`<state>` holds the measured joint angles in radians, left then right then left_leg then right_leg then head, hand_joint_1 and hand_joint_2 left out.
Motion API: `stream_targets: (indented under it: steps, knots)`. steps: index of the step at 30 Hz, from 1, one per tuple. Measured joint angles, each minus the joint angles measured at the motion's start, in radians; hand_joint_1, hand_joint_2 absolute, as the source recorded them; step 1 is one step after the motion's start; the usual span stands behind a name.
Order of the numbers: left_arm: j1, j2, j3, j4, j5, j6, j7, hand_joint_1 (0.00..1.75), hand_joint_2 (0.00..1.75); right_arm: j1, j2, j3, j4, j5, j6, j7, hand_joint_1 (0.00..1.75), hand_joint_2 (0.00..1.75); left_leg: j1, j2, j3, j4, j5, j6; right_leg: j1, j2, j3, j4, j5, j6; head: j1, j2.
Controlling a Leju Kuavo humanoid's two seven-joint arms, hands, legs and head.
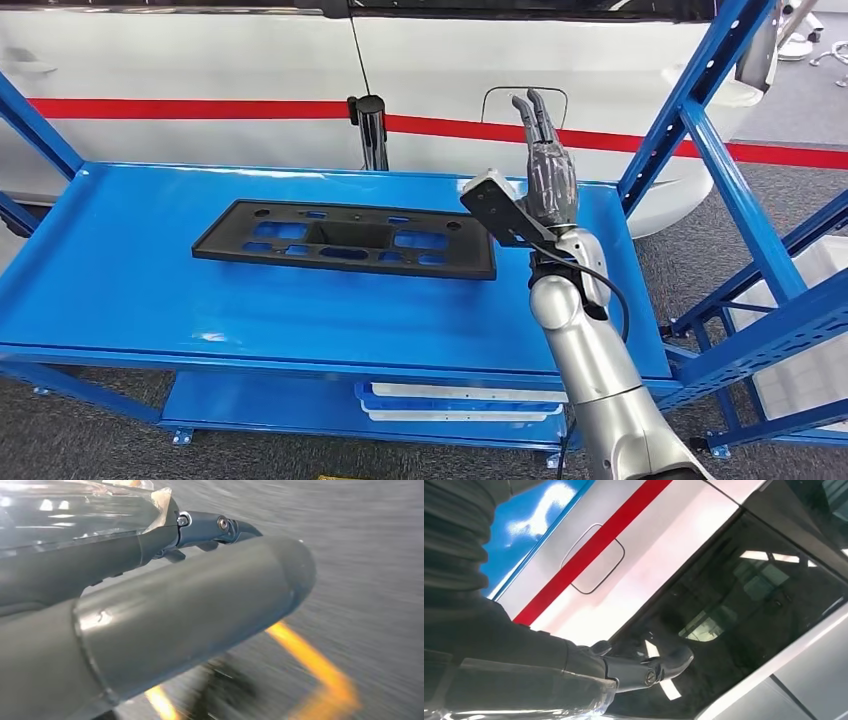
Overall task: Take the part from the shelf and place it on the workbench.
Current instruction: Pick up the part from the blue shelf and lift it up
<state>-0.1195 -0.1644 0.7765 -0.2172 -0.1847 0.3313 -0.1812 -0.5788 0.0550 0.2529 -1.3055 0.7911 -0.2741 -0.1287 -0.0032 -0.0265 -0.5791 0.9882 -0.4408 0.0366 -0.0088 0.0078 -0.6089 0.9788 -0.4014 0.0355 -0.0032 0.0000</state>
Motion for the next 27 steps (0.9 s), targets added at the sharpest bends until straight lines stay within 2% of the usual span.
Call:
stream_targets:
  steps: [2, 3, 8, 15, 19, 23, 27]
  knots:
    - [0.013, 0.002, -0.025, 0.007, -0.064, 0.057, 0.167, 0.0, 0.0, 0.0, 0.0, 0.004, -0.007, -0.006, 0.001, 0.0, 0.0, 1.75, 0.003, 0.004, 0.002, 0.002, -0.005, 0.003, -0.002, 0.003, -0.001, 0.001, -0.001, -0.007, -0.002, 0.0]
    - [0.019, 0.002, -0.04, 0.01, -0.092, 0.08, 0.237, 0.0, 0.0, -0.001, 0.0, 0.007, -0.011, -0.009, 0.001, 0.0, 0.0, 1.75, 0.005, 0.005, 0.003, 0.0, -0.006, 0.002, 0.001, 0.004, -0.001, 0.002, -0.003, -0.009, -0.001, 0.0]
    - [0.023, 0.002, -0.081, 0.015, -0.141, 0.113, 0.328, 0.0, 0.0, -0.001, 0.0, 0.016, -0.017, -0.011, 0.001, 0.0, 0.0, 1.75, 0.01, 0.006, 0.004, -0.001, -0.009, -0.008, 0.006, 0.005, -0.001, 0.002, -0.006, -0.017, -0.001, 0.0]
    - [0.034, 0.001, -0.153, 0.024, -0.241, 0.128, 0.541, 0.0, 0.0, 0.001, 0.0, 0.044, -0.039, -0.009, 0.004, 0.0, 0.0, 1.75, 0.01, 0.006, 0.005, -0.002, -0.008, -0.011, 0.007, 0.005, -0.001, 0.003, -0.005, -0.02, 0.0, 0.0]
    - [0.038, 0.001, -0.188, 0.025, -0.273, 0.109, 0.581, 0.0, 0.0, 0.026, 0.001, 0.091, -0.076, 0.042, 0.02, 0.013, 0.0, 1.75, 0.009, 0.006, 0.004, -0.001, -0.008, -0.011, 0.006, 0.005, 0.0, 0.003, -0.005, -0.02, 0.0, 0.0]
    - [0.039, 0.001, -0.208, 0.025, -0.29, 0.099, 0.579, 0.0, 0.0, 0.06, 0.005, 0.165, -0.096, 0.124, 0.052, 0.046, 0.0, 1.75, 0.007, 0.007, 0.004, -0.001, -0.008, -0.011, 0.006, 0.005, 0.0, 0.003, -0.005, -0.02, 0.0, 0.0]
    - [0.04, 0.001, -0.215, 0.025, -0.294, 0.098, 0.577, 0.0, 0.0, 0.08, 0.011, 0.219, -0.097, 0.144, 0.055, 0.057, 0.0, 1.75, 0.007, 0.006, 0.005, -0.001, -0.008, -0.011, 0.006, 0.005, 0.0, 0.003, -0.005, -0.02, -0.001, 0.0]
